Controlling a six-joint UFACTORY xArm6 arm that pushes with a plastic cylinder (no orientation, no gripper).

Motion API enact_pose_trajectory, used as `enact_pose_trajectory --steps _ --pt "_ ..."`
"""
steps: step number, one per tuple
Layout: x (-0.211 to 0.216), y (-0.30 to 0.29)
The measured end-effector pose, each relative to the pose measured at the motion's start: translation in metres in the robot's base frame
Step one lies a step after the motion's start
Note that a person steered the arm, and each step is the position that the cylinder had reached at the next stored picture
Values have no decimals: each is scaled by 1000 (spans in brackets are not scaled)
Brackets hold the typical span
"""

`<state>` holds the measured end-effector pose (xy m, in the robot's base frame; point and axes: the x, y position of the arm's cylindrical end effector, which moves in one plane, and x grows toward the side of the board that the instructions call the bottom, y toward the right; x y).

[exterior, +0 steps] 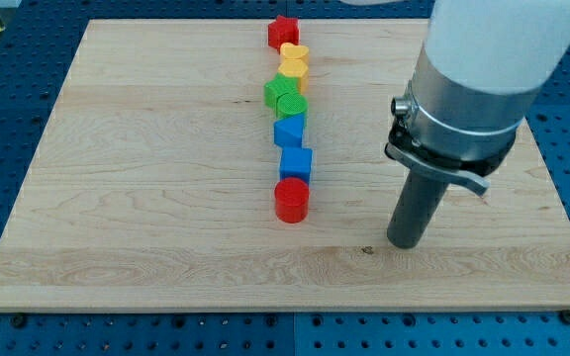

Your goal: Move the red circle into the blue cube

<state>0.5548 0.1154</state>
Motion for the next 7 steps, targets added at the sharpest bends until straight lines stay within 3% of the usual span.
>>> enact_pose_trajectory --steps 7 --pt "0 -3"
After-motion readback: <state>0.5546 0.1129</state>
